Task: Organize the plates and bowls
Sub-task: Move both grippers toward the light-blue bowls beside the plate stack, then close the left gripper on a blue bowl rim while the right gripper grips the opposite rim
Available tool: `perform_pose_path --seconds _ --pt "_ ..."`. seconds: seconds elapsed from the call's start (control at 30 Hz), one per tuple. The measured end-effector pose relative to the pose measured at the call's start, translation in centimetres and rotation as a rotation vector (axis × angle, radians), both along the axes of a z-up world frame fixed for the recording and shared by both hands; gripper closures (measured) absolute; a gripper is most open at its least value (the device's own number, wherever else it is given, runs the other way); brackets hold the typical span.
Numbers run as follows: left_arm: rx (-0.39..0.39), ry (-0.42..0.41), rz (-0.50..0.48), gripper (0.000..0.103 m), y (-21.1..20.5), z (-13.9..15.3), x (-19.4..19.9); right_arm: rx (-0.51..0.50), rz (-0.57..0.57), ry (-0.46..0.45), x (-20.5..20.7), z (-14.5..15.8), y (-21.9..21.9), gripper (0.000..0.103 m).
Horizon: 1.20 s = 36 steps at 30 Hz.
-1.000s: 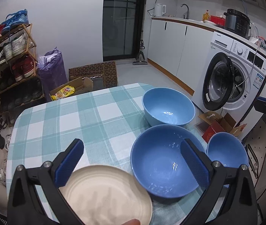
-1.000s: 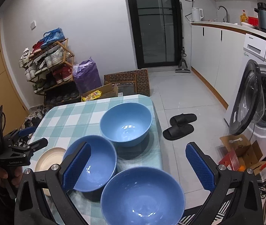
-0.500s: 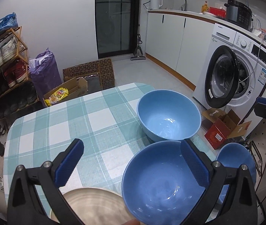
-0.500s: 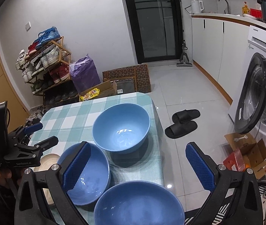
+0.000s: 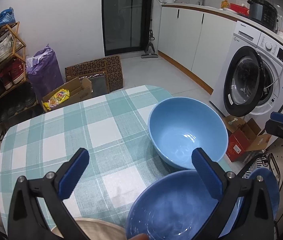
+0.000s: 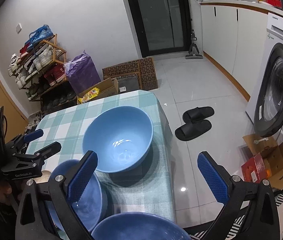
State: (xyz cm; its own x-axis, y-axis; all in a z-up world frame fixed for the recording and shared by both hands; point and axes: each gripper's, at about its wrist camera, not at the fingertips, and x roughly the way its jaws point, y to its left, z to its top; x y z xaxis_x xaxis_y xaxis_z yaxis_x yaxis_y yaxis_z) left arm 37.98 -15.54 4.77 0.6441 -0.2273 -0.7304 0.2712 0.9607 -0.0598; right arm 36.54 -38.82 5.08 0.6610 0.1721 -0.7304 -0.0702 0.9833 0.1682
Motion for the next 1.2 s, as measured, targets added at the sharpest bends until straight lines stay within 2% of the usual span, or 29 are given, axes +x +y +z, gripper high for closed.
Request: perform_pose_path --seconds 0.37,0.67,0.97,1.2 --pt "0.008 0.046 0.020 0.000 -0.4 -2.3 3.2 0.027 -0.005 0.066 3.9 -3.0 0.2 0.001" --pt "0.052 0.077 0.006 0.000 -1.5 -3.7 4.4 0.011 -0.013 0.117 6.1 -5.8 0.3 0.002" --pt "0.022 0.126 0.009 0.004 -1.5 -5.1 5.7 0.008 -0.029 0.176 7.8 -8.5 0.0 0.015" --pt "0.041 0.133 -0.008 0.015 -2.0 -5.6 6.1 0.010 -0.025 0.191 8.2 -9.3 0.1 0.021"
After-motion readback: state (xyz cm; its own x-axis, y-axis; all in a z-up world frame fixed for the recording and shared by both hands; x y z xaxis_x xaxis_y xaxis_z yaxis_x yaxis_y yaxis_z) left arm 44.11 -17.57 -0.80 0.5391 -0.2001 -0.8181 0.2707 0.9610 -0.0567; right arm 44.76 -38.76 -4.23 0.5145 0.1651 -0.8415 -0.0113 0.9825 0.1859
